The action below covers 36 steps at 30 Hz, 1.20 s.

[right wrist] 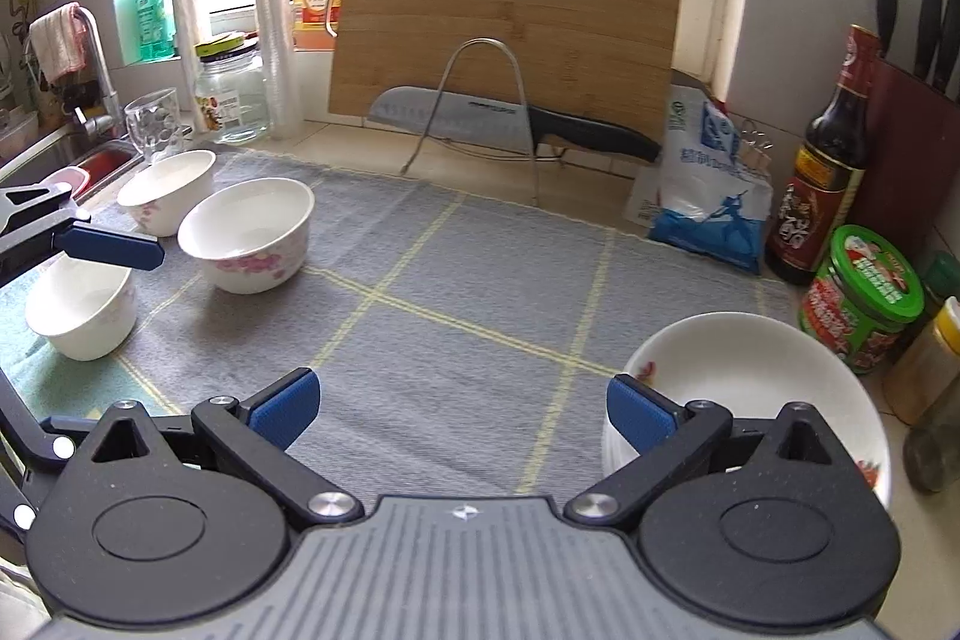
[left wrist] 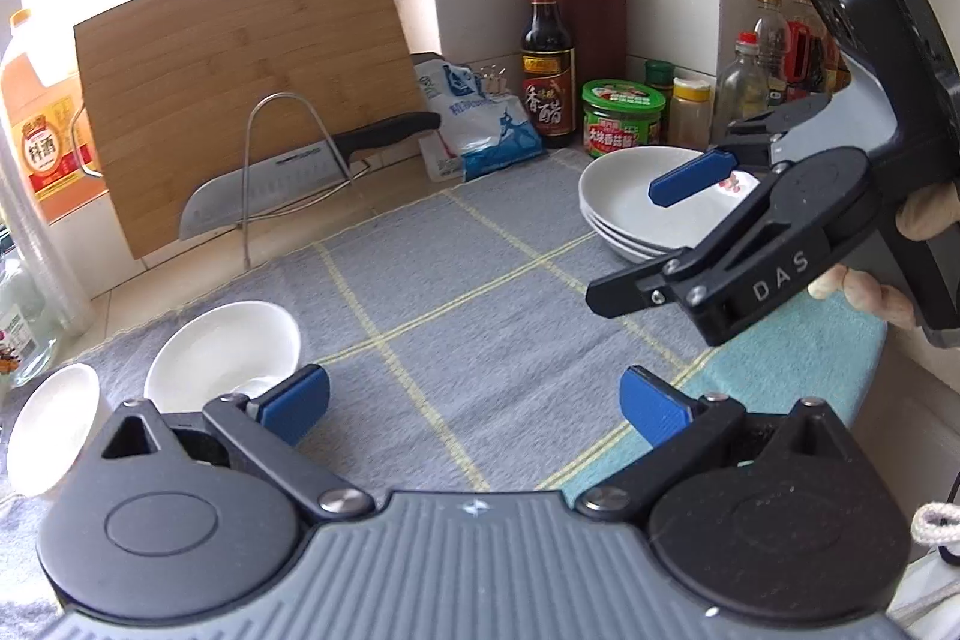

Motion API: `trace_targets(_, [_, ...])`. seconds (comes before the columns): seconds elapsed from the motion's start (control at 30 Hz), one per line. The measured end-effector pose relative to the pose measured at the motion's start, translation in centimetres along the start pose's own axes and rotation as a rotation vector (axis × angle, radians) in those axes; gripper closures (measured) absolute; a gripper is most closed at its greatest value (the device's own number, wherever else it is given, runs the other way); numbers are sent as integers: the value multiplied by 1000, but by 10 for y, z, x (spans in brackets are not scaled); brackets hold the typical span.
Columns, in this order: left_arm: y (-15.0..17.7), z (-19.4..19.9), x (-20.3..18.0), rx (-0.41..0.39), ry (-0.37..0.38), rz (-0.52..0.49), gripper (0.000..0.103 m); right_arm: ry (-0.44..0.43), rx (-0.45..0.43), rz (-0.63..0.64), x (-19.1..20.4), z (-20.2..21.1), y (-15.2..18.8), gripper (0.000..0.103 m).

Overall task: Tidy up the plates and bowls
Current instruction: 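Move the left gripper to a white bowl and grasp its rim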

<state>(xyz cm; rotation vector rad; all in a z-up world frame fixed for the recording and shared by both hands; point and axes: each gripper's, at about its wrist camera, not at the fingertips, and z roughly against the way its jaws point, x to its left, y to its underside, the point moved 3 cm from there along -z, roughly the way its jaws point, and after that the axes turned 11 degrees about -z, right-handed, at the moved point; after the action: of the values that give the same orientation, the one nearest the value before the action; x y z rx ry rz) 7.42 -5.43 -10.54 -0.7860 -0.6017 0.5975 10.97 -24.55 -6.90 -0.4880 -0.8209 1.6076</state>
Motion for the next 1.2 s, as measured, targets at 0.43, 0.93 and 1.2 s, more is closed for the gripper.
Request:
trace_targets(0.43, [59,32,70,85,-70,84,1,-89,68,39,109,-38,33,0])
trace_targets(0.93, [107,35,146,191,-123,85,1,-193,84,203,191,-59,43,0])
trace_targets(1.2, [121,24,162,225,-58,131,19,-245,93,274,230,-74,48,0])
